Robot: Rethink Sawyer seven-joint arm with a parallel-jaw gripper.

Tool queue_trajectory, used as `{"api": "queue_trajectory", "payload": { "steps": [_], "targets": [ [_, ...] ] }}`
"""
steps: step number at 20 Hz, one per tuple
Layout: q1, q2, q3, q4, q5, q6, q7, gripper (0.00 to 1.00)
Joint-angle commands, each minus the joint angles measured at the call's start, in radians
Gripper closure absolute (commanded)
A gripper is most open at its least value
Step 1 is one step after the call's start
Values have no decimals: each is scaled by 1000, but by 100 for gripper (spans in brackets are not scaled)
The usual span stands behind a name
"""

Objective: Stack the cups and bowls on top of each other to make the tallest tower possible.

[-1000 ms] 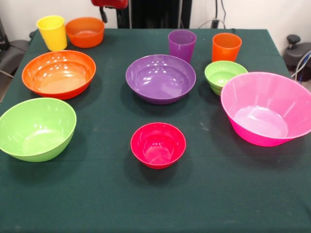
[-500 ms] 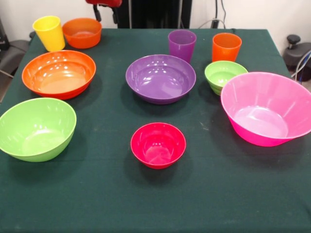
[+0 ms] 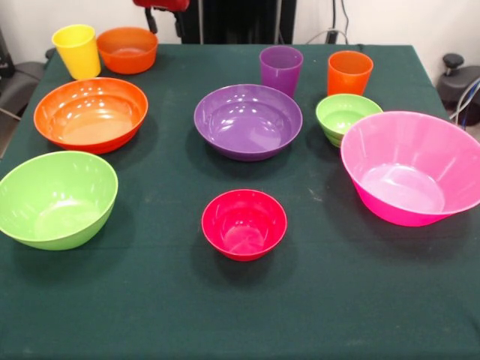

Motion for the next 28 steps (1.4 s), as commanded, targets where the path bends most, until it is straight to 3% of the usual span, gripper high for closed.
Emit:
{"api": "queue_trajectory", "payload": {
  "steps": [1,24,28],
  "targets": [
    [-5,32,115,-58,-26,69,-93,0],
    [-45,-120,178,47,16,171,-104,0],
    [-36,-94,173,30,-3,154,-84,0]
  ]
}}
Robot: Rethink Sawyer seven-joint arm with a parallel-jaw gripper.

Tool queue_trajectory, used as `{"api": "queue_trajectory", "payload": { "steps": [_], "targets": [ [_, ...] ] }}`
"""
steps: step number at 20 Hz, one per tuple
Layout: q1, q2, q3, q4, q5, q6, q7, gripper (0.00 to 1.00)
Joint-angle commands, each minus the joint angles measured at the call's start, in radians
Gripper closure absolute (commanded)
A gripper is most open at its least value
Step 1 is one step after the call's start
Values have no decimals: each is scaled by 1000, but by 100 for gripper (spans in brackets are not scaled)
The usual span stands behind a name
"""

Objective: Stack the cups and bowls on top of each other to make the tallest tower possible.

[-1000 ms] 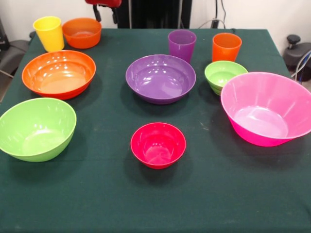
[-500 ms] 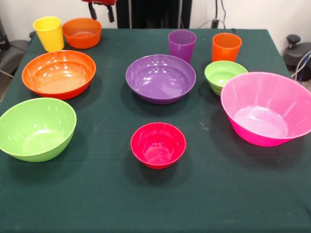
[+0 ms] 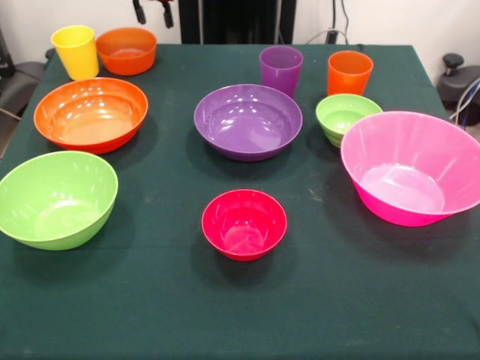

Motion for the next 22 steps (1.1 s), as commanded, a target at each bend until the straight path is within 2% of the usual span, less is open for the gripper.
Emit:
{"api": "queue_trajectory", "payload": {
  "steps": [1,7,22],
  "targets": [
    [24,16,95,1,-8,58,-78,0],
    [45,63,78,-44,-39,23,-51,0],
    [35,130,93,-138,-50,37,-86,0]
  ]
}}
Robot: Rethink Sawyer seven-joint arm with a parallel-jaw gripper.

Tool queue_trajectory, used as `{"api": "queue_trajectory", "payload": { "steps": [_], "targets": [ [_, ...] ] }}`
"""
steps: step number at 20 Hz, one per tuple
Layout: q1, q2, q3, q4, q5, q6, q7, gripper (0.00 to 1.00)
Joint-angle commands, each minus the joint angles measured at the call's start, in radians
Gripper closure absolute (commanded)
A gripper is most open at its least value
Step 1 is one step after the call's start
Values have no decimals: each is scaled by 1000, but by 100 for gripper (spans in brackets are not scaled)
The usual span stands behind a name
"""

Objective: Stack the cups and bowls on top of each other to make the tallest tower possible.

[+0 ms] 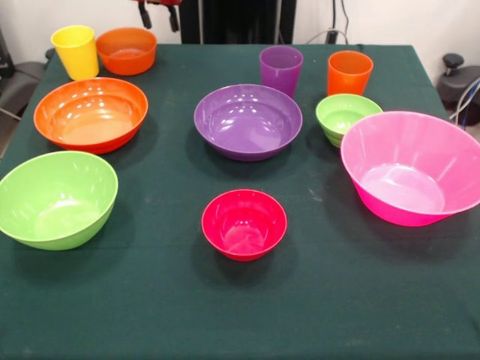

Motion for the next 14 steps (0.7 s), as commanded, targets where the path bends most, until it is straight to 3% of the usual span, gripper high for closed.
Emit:
{"api": "queue_trajectory", "payload": {
  "steps": [1,7,14],
  "targets": [
    [34,96,81,-133,-54,33,-85,0],
    [33,160,87,-199,-66,11,-92,0],
    [-3,109,96,-153,-55,36,-125,0]
  ]
}}
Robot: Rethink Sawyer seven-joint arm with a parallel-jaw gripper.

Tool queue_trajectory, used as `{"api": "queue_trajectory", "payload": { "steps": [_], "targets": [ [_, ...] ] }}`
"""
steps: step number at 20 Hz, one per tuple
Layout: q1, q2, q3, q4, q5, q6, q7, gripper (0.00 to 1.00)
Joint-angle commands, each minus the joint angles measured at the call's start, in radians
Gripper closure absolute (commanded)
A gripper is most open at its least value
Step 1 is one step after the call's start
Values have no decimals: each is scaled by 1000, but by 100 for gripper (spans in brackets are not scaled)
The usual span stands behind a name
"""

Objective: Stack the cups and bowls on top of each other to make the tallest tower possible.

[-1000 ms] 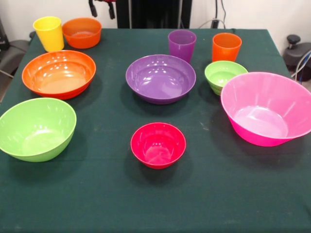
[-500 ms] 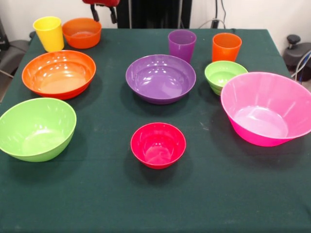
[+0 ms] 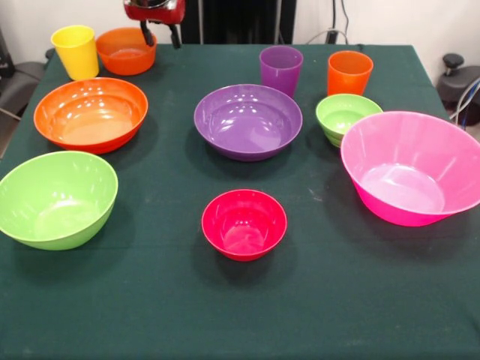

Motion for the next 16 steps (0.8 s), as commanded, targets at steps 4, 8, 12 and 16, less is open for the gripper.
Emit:
{"api": "queue_trajectory", "payload": {
  "steps": [4,8,12,16],
  "targets": [
    [-6,12,89,-73,-63,37,-131,0],
    [-14,22,82,-71,-72,33,-131,0],
    [-20,8,88,-69,-70,44,-141,0],
    [-27,8,98,-82,-65,63,-156,0]
  ]
}}
